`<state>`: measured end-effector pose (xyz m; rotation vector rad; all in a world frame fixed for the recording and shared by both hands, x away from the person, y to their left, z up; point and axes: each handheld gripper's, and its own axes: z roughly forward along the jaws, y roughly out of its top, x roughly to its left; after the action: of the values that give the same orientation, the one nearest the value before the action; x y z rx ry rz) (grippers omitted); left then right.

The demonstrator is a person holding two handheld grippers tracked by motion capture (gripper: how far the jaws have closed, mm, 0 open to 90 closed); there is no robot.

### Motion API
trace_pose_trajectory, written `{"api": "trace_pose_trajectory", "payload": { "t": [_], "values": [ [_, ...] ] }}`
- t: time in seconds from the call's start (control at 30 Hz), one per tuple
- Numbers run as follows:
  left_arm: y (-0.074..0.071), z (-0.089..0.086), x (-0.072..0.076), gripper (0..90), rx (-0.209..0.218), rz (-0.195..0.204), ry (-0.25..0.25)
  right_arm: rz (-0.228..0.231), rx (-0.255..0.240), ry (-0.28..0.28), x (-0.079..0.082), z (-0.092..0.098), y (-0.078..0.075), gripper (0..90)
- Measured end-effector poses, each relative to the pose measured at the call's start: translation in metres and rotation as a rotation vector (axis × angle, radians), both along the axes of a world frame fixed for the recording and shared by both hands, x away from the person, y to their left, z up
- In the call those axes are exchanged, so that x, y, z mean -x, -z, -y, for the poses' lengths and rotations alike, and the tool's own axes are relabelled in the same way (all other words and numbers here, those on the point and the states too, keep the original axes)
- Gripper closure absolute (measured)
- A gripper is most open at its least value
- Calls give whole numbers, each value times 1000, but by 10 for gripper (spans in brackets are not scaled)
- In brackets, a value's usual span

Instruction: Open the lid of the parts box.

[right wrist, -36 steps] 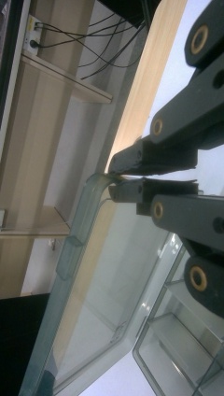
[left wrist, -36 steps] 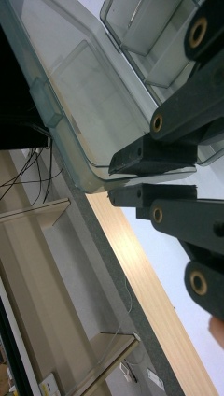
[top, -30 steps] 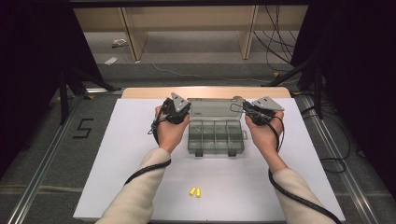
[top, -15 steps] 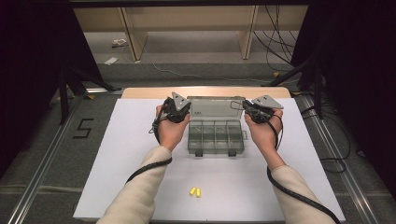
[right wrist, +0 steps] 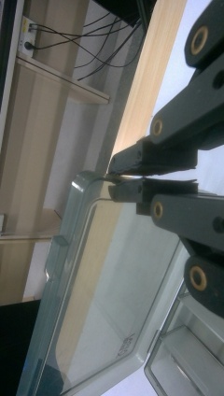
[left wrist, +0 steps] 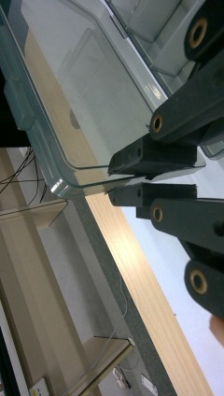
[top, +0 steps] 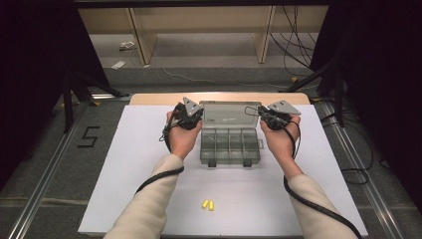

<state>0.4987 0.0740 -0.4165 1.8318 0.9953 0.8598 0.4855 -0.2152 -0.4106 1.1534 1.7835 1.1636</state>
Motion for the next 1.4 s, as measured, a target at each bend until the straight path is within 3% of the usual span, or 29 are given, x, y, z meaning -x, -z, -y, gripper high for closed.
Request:
{"api": "trace_pose_trajectory", "payload": {
  "t": [0.57,0.9,1.4],
  "values": [
    [6,-1,-6,827,37,-25,3,-26,0,7,-6,-1,7,861],
    [11,-1,-9,826,31,-47,5,-63,2,11,-9,-1,16,859],
    [15,-2,-12,828,30,-70,8,-80,-5,21,-13,-2,25,861]
  ]
}}
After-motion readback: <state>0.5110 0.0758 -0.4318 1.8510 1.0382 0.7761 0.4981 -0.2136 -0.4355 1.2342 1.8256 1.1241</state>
